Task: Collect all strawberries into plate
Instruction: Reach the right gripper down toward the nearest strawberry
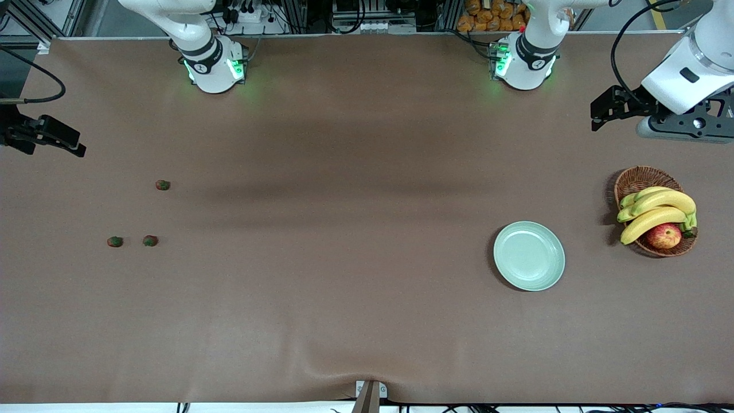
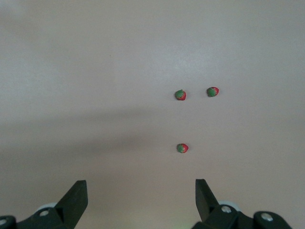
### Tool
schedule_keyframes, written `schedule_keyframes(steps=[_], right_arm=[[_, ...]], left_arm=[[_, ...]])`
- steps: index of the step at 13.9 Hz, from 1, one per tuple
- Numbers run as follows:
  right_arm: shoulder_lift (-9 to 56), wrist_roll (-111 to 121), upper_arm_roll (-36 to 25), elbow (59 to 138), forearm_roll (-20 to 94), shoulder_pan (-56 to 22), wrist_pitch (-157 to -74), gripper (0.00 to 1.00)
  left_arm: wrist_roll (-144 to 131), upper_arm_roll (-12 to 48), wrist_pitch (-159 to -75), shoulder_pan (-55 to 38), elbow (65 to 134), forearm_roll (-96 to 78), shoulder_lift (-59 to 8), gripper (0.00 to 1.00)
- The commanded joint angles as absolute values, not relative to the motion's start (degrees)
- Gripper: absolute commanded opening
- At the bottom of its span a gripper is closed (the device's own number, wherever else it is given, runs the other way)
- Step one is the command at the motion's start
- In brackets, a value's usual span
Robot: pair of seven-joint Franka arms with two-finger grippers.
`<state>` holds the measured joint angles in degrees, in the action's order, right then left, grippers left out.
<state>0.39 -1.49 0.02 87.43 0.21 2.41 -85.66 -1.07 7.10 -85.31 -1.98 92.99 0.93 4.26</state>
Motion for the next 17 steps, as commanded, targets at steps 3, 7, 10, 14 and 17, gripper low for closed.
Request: schedule_keyframes(steps=[3, 7, 10, 14, 17], right_arm=[[0.9, -1.1, 0.8, 86.6, -0.4, 3.3, -85.1, 1.0], [1.5, -0.9, 0.7, 86.7, -0.4, 3.7, -85.1, 1.0], [3.9, 1.6, 0.6, 86.7, -1.1, 4.3, -84.7, 1.0], [8.4, 3.6, 0.7, 87.2, -0.1, 7.7, -85.2, 1.0], [12.6, 3.8, 0.6, 88.0, -0.2, 7.7, -88.3, 1.0]], left_arm=[[-0.7, 6.6, -84.0, -1.6, 89.8, -0.2, 3.9, 1.0], [-0.5, 5.9, -83.9, -1.3, 89.1, -0.6, 3.7, 1.0], [-0.6, 6.0, -83.8, -1.6, 89.4, -0.6, 3.2, 1.0], [-0.4, 6.2, -83.2, -1.6, 89.5, -0.7, 2.8, 1.0], [-0.1, 6.2, -82.5, -1.5, 89.6, -0.7, 2.8, 1.0]])
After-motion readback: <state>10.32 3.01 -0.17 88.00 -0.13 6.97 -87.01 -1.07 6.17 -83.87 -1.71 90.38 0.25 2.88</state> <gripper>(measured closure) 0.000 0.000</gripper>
